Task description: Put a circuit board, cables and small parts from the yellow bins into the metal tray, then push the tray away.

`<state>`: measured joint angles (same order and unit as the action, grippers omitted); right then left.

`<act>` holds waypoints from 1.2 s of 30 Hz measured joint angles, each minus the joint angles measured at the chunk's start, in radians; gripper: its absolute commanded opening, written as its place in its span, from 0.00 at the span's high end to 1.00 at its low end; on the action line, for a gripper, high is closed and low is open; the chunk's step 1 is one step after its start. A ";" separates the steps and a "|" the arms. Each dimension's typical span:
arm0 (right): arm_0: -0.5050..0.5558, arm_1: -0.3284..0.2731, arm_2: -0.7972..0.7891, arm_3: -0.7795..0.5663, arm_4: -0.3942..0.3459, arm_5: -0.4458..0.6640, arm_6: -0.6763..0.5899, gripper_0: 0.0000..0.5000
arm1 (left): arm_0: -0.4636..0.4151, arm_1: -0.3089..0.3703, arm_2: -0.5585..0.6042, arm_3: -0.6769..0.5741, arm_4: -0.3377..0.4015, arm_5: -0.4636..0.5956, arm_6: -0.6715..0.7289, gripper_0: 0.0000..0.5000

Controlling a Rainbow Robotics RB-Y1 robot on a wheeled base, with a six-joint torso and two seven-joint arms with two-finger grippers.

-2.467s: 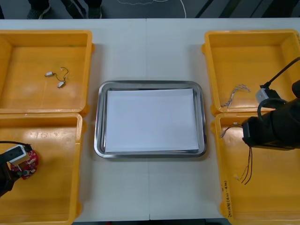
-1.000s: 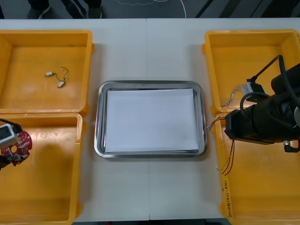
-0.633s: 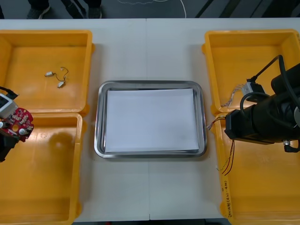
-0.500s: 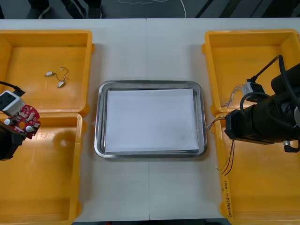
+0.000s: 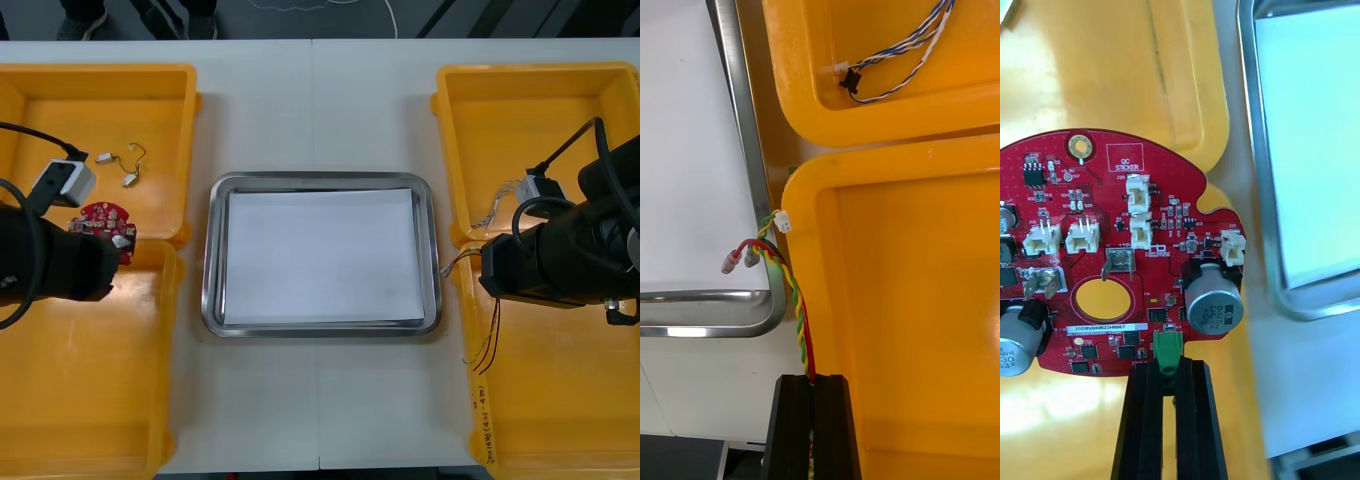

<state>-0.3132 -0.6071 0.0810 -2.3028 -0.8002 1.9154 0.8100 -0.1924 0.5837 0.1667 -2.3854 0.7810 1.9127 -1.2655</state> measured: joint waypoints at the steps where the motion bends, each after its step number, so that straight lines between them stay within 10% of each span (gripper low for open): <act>1: 0.000 0.000 0.000 0.000 0.000 0.000 0.000 1.00 | -0.009 0.000 -0.019 0.000 -0.005 0.000 0.025 1.00; 36: 0.000 0.000 0.000 0.000 0.000 0.000 0.000 1.00 | -0.309 -0.072 -0.619 0.116 -0.223 0.001 0.496 1.00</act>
<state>-0.3132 -0.6071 0.0813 -2.3029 -0.8005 1.9154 0.8100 -0.5011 0.5119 -0.4522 -2.2696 0.5575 1.9134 -0.7695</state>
